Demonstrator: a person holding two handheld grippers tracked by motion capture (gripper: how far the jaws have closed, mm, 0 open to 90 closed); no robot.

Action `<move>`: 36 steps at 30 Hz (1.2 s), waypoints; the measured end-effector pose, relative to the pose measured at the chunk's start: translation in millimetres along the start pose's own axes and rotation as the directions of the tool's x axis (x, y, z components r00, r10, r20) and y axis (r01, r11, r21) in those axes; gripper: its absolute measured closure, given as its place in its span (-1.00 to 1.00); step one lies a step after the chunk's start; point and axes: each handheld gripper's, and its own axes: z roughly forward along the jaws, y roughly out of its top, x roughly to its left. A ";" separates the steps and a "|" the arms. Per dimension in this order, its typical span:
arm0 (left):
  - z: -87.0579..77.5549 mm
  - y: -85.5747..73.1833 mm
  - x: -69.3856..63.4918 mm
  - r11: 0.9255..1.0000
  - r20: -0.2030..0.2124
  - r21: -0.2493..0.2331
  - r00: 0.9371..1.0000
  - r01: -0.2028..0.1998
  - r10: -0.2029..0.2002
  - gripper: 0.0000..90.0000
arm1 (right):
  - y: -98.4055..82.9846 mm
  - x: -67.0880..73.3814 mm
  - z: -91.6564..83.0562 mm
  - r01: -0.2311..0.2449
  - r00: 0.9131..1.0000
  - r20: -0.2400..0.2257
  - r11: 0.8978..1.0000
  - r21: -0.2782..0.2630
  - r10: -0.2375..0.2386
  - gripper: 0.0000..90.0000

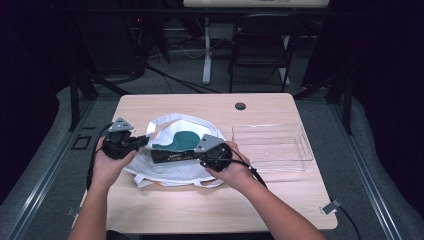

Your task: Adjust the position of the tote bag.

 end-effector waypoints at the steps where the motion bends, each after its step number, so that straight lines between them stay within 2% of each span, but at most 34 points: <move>1: 0.7 0.0 -0.1 1.000 -0.002 -0.002 1.000 0.001 -0.001 0.96 | 0.0 0.0 0.0 0.000 1.000 0.000 1.000 0.000 0.000 0.49; 2: 0.3 0.4 0.1 1.000 -0.002 -0.002 1.000 0.002 -0.002 0.96 | 2.0 0.9 2.8 0.013 1.000 -0.001 1.000 0.013 -0.013 0.47; 4: -0.1 0.7 0.3 1.000 -0.001 -0.004 1.000 0.002 -0.002 0.96 | 2.4 2.1 5.2 0.008 1.000 -0.001 1.000 0.004 -0.008 0.46; 5: -1.0 0.9 0.6 1.000 -0.002 -0.008 1.000 0.002 -0.002 0.96 | 4.7 3.1 8.0 0.031 1.000 0.004 0.999 0.016 -0.031 0.44; 8: -1.4 0.8 0.8 1.000 -0.002 -0.008 1.000 0.003 -0.003 0.96 | 6.2 3.6 10.7 0.048 0.999 0.013 0.998 0.028 -0.049 0.43; 14: -1.2 0.4 0.7 1.000 -0.003 -0.012 1.000 0.002 -0.002 0.96 | 7.1 3.4 18.2 0.047 0.999 0.013 0.998 0.035 -0.047 0.43; 16: -1.5 0.6 0.9 1.000 -0.001 -0.008 1.000 0.001 -0.001 0.96 | 7.5 2.7 20.0 0.060 0.998 0.011 0.997 0.054 -0.061 0.43; 18: -1.1 0.4 0.9 1.000 -0.001 -0.010 1.000 0.002 -0.002 0.96 | 7.1 3.3 22.7 0.053 0.999 0.006 0.998 0.045 -0.053 0.44; 19: -1.0 0.4 0.9 1.000 -0.001 -0.008 1.000 0.001 -0.001 0.96 | 7.8 2.7 22.2 0.064 0.998 0.008 0.996 0.059 -0.064 0.44; 31: -1.2 0.1 0.7 1.000 0.000 -0.005 1.000 -0.003 0.003 0.96 | 9.5 3.2 26.4 0.054 0.998 0.012 0.996 0.065 -0.055 0.67; 36: -1.2 -0.3 1.0 1.000 0.000 -0.007 1.000 -0.001 0.001 0.96 | 10.4 2.6 26.2 0.069 0.998 0.007 0.994 0.088 -0.070 0.79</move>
